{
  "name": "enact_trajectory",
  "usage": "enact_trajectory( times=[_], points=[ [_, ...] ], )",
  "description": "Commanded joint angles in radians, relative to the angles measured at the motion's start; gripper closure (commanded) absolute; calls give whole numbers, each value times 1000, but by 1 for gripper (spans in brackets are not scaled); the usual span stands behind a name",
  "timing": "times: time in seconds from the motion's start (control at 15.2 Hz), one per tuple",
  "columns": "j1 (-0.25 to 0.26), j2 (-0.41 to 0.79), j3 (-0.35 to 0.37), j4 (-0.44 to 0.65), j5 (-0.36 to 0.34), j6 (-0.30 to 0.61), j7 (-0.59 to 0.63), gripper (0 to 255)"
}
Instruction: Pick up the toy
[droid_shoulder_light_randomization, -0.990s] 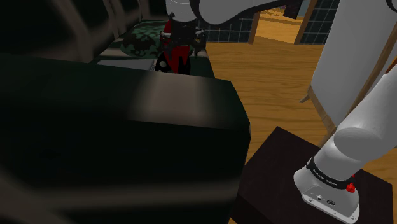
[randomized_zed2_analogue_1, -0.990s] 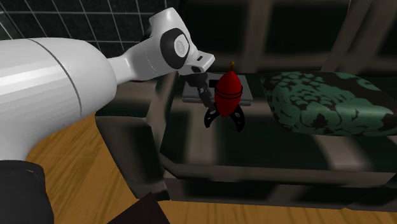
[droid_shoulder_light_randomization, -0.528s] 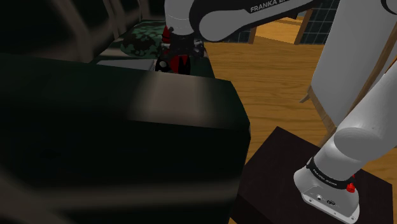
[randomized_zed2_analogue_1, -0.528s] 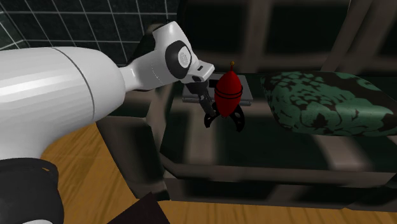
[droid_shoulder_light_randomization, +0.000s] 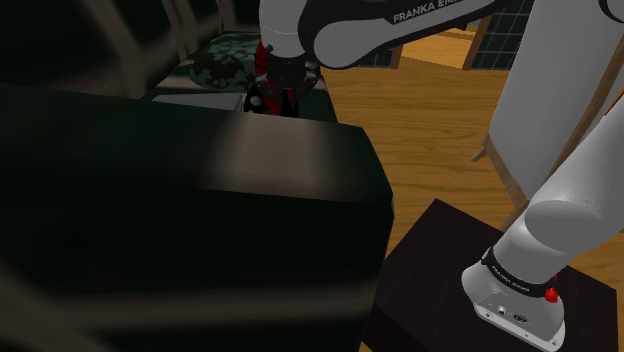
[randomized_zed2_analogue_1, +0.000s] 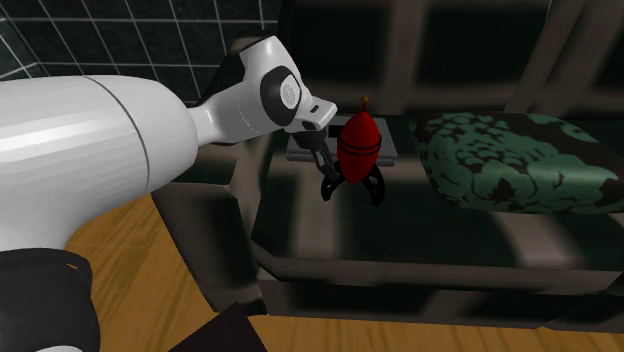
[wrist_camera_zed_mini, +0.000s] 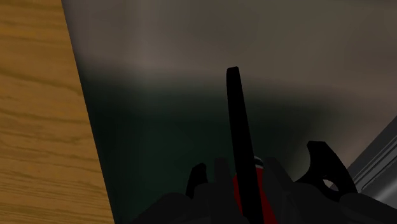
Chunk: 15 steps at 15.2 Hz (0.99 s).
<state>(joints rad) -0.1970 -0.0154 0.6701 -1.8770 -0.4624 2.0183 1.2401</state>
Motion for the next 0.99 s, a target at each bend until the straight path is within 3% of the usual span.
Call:
enact_trajectory(
  times=[0.0, 0.92],
  points=[
    [0, 1, 0, -1, 0, 1, 0, 255],
    [4, -1, 5, 153, 27, -143, -64, 255]
  ],
)
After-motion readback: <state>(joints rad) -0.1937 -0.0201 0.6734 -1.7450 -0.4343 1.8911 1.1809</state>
